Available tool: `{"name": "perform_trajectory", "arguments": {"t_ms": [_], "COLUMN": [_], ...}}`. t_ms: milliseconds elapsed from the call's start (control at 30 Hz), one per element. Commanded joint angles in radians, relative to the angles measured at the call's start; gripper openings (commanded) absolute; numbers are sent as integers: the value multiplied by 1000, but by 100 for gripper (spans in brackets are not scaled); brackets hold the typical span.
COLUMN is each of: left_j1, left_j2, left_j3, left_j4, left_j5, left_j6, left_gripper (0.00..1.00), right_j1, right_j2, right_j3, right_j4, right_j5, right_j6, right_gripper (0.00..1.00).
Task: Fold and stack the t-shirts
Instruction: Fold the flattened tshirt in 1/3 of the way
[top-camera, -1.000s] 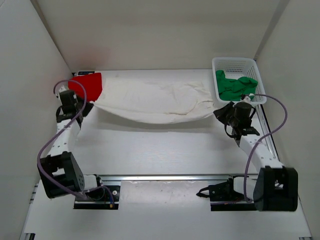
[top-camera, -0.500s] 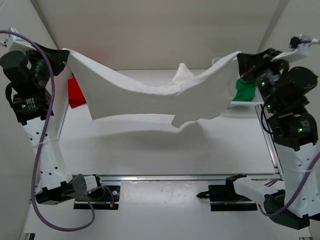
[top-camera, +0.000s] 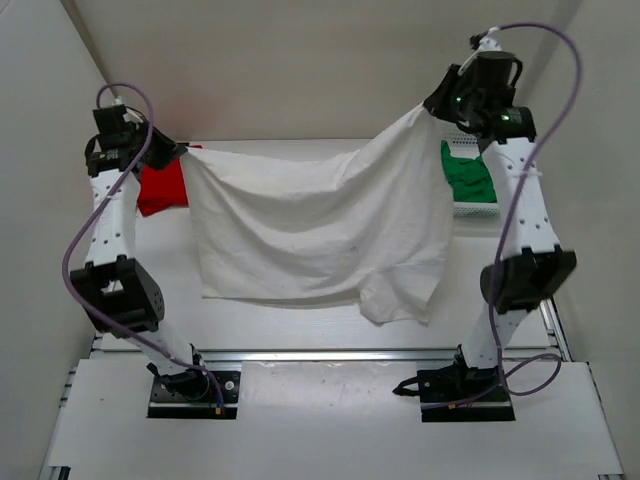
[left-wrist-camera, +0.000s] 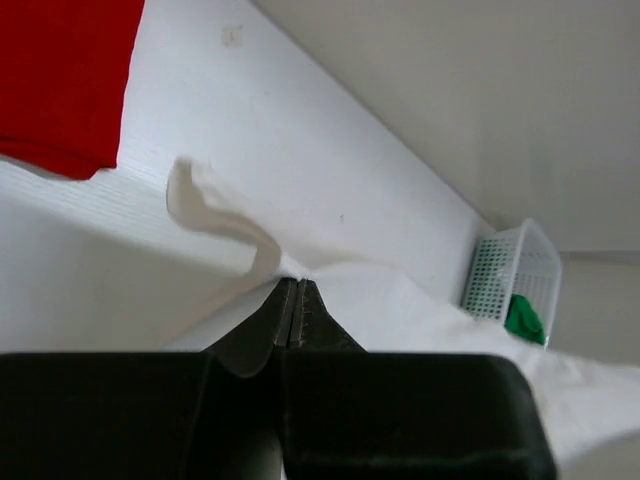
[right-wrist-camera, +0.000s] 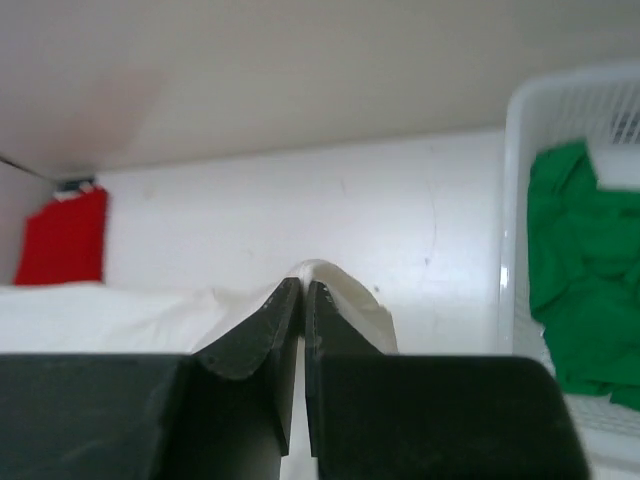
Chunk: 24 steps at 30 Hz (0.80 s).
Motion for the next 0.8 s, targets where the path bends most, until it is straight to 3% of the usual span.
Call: {"name": "perform_trajectory", "arguments": {"t_ms": [0, 133, 267, 467, 667, 767], "left_j1": [-35, -68, -37, 6, -9, -5], "left_j2": [38, 182, 218, 66, -34, -87], "left_j3": [54, 282, 436, 240, -71, -280], "left_j4": [23, -33, -5, 186, 348, 475], "left_j5": [-40, -67, -17, 11, 9, 14], "left_j6": [20, 1, -69, -137, -146, -152], "left_gripper": [0, 0, 0, 0, 0, 0], "right_j1": [-38, -74, -149, -194, -174, -188], "right_j2": [125, 315, 209, 80, -49, -153], "right_j3": [108, 456, 342, 305, -150, -549], "right_j4": [-44, -122, 92, 144, 224, 348], "right_j5": [-71, -116, -188, -217, -236, -230], "right_j6": [-17, 1, 110, 130, 87, 96], "right_gripper": [0, 0, 0, 0, 0, 0]}}
